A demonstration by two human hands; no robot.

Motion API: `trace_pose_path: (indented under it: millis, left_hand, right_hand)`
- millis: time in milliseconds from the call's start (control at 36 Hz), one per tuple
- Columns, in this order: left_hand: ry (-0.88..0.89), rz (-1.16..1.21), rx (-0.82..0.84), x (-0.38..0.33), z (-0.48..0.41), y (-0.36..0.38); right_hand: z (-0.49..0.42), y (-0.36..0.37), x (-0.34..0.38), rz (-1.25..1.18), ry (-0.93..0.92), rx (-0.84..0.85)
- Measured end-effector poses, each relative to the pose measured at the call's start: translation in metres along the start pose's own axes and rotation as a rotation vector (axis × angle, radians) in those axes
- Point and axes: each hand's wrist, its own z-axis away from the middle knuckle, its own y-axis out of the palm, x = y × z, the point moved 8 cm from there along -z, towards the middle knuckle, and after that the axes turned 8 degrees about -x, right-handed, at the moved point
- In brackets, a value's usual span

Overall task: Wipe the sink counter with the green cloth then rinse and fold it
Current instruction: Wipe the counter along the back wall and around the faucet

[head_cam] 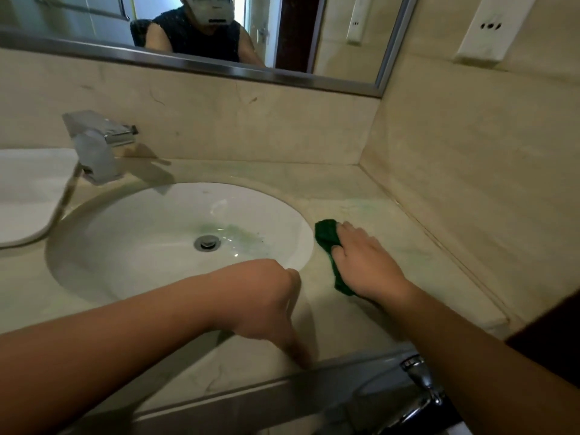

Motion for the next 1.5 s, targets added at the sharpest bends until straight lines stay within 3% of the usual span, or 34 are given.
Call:
trace_pose_path:
  millis: [222,389,528,639,778,917,1000,1111,1194,1417,1500]
  left_hand:
    - [0.06,-0.009,-0.034,0.0,-0.002,0.001]
    - [0.058,-0.03,-0.007,0.002,-0.002,0.002]
    - [0.079,-0.083,0.008,0.003,-0.008,0.002]
    - [0.077,-0.035,0.028,0.01,-0.021,-0.01]
    - [0.104,0.154,-0.035,0.039,-0.069,-0.027]
    - [0.102,0.035,-0.184,0.075,-0.124,-0.038]
    - [0.144,-0.035,-0.246,0.081,-0.15,-0.042]
    - [0.179,-0.043,-0.231,0.084,-0.179,-0.035]
    - [0.197,-0.058,-0.237,0.089,-0.193,-0.03]
    - [0.239,-0.012,-0.268,0.11,-0.202,-0.021]
    - [0.199,0.065,-0.252,0.12,-0.201,-0.027]
  right_hand:
    - [0.004,0.003,0.081,-0.293,-0.184,0.125]
    - [-0.007,-0.074,-0.019,-0.303,0.014,-0.155]
    - [-0.002,-0.026,-0.086,-0.019,0.171,0.043]
    - [-0.01,0.004,-0.039,0.068,0.014,-0.009]
    - [-0.011,0.003,0.031,-0.252,-0.24,0.046]
    - [-0.031,-0.049,-0.019,-0.408,-0.012,-0.043]
    - [-0.048,-0.075,-0.064,-0.276,-0.017,-0.216]
    - [-0.068,-0.047,-0.12,0.074,0.075,-0.058]
    - [-0.072,-0.017,-0.133,0.263,0.017,0.008]
    - [-0.106,0.007,-0.134,0.034,0.186,-0.013]
    - [-0.111,0.01,-0.112,-0.016,0.166,0.004]
